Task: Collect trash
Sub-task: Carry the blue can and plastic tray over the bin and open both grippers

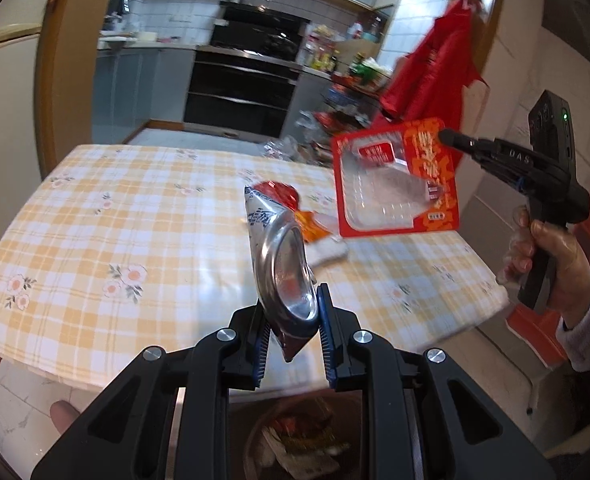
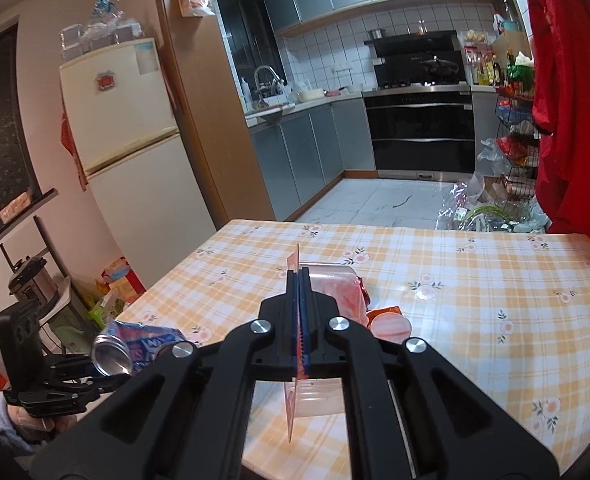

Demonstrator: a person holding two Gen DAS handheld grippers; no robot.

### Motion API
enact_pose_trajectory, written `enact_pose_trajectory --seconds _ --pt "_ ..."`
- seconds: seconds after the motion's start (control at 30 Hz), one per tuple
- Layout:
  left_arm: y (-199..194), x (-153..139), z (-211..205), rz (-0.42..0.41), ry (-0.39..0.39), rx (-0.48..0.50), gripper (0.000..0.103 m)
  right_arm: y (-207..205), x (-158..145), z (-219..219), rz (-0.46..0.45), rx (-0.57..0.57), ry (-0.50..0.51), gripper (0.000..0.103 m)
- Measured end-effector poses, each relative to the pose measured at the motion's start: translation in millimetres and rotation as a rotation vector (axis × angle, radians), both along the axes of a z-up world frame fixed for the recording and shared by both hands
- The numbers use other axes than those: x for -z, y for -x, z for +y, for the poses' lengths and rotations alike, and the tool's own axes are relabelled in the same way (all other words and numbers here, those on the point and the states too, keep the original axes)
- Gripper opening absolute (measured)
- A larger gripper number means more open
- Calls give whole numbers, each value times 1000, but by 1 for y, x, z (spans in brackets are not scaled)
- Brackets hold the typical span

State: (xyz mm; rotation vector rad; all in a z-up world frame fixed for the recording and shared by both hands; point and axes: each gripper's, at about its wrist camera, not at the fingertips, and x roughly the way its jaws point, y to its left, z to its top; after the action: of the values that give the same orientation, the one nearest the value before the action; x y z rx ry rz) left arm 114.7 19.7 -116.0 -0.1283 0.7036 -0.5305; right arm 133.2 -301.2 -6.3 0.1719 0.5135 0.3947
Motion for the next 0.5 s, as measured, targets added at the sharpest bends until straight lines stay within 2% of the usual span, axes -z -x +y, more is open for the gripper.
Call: enact_pose_trajectory --seconds 0.23,0.5 --pt "41 1 -6 69 -27 125 22 66 -21 -4 -32 3 -9 5" --pt "78 18 -18 171 -79 234 22 129 -27 -12 -47 34 -40 5"
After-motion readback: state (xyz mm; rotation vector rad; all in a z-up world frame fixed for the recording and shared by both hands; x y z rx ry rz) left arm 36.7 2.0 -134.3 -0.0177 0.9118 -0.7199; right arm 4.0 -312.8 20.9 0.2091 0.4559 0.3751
